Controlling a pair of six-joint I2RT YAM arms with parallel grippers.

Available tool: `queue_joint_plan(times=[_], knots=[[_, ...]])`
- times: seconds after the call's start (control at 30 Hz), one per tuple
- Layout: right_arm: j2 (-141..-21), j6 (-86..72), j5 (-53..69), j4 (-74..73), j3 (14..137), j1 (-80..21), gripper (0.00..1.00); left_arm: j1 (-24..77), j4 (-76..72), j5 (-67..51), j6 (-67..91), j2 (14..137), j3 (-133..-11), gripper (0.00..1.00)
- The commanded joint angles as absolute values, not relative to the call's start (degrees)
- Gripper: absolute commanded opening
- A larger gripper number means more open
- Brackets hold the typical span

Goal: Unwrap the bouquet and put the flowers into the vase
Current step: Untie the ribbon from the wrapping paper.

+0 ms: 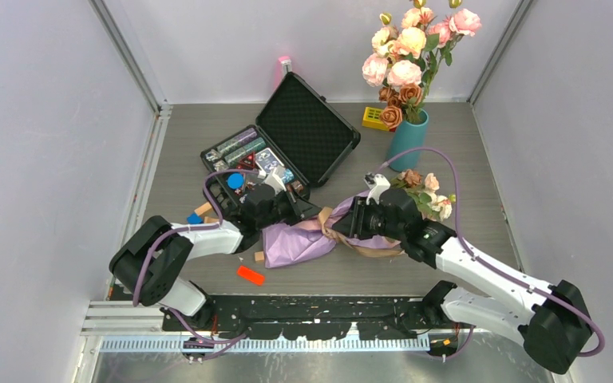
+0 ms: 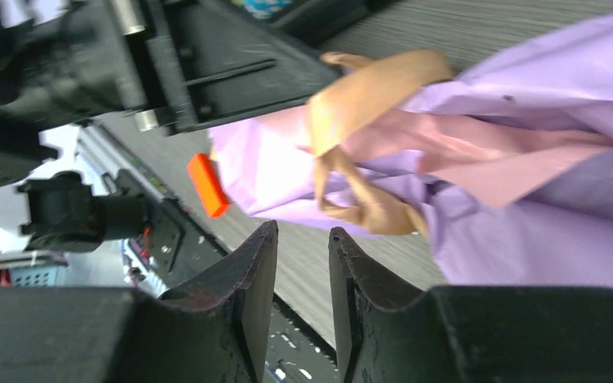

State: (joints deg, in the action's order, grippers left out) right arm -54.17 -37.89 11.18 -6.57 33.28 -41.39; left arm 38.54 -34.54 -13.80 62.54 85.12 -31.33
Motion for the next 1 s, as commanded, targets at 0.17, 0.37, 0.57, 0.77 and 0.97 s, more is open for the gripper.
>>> queue_joint_plan(times=[0.17,0.37,0.57,0.77,0.97], knots=[[-62.47,-35.98,9.72,-3.99,33.38,-40.03,0.34,38.18,-37.75,-15.29,62.31,83.82,-30.94,0.0],[-67.73,-34.6,11.97,-0.78,34.49,-39.99,0.34,38.23,-37.76,-15.66,62.3,83.98,-30.97,0.0],[-70.34,-33.23,13.4,-0.35,35.47,-40.0,0.37,38.17,-37.95,-16.02,62.4,84.22,-31.19,0.0],[-71.66,-32.25,12.34,-0.35,36.7,-39.99,0.39,38.27,-38.03,-16.17,62.56,84.25,-30.96,0.0],[-74.23,-31.17,13.04,1.58,38.49,-40.07,0.4,38.23,-38.15,-16.27,62.74,84.32,-30.9,0.0]])
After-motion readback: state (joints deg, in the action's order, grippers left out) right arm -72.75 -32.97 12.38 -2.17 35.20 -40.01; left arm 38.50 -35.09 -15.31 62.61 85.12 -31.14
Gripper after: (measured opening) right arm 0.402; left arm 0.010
